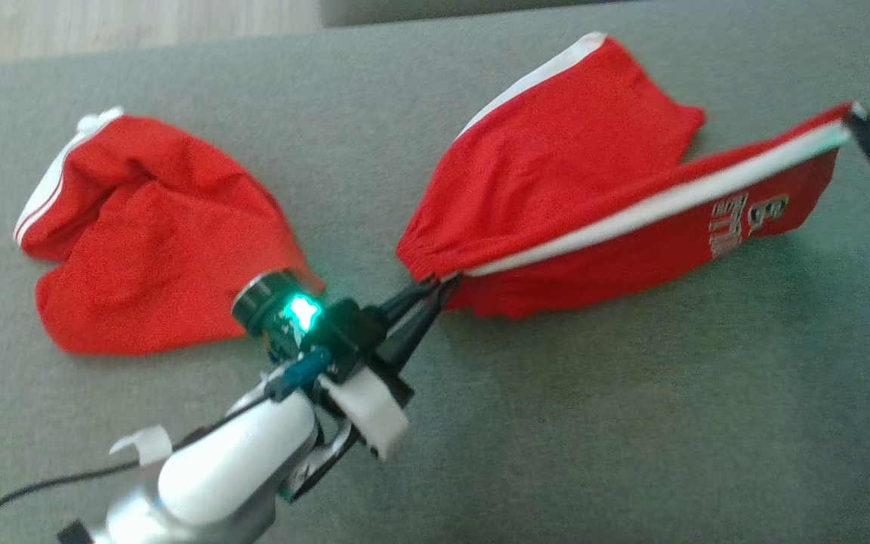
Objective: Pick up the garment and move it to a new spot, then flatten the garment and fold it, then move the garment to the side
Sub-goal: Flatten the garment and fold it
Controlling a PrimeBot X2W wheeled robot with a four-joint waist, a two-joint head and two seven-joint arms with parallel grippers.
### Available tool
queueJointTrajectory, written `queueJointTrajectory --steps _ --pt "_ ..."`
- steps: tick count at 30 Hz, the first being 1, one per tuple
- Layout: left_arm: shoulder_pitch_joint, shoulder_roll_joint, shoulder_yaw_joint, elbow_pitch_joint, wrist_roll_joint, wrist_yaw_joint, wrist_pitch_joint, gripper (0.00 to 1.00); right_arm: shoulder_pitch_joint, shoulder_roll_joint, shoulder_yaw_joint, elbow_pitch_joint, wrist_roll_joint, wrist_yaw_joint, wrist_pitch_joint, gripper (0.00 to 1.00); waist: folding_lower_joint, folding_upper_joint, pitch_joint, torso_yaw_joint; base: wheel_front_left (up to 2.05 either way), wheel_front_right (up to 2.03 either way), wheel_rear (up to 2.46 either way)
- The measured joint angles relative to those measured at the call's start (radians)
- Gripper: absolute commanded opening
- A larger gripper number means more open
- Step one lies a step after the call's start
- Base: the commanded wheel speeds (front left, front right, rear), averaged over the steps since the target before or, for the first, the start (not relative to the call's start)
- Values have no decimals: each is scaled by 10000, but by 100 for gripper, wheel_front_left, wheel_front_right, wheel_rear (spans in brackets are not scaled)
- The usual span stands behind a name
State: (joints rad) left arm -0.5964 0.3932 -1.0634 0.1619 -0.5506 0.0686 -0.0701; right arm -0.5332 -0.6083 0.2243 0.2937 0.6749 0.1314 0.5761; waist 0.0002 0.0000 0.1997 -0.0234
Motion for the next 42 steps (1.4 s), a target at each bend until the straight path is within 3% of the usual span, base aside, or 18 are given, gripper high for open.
queueJointTrajectory --steps 4,10,19,42 --pt "-677 -355 184 431 71 -90 44 0 -1440 339 33 729 -673 0 94 0 0 0 550 476 0 0 0" --pt "-1713 -901 242 1243 73 -458 84 0 -2788 353 602 1806 -1354 0 -59 0 0 0 1251 1016 0 0 0" --pt "-2483 -1498 205 2272 163 -786 56 0 -4105 405 1760 3306 -1574 0 -968 0 0 -1 2094 1620 0 0 0" --pt "-3064 -2059 -38 3083 253 -955 -205 0 -6204 796 3020 6427 -1467 0 -3237 0 -1 -1 2873 2382 0 0 0"
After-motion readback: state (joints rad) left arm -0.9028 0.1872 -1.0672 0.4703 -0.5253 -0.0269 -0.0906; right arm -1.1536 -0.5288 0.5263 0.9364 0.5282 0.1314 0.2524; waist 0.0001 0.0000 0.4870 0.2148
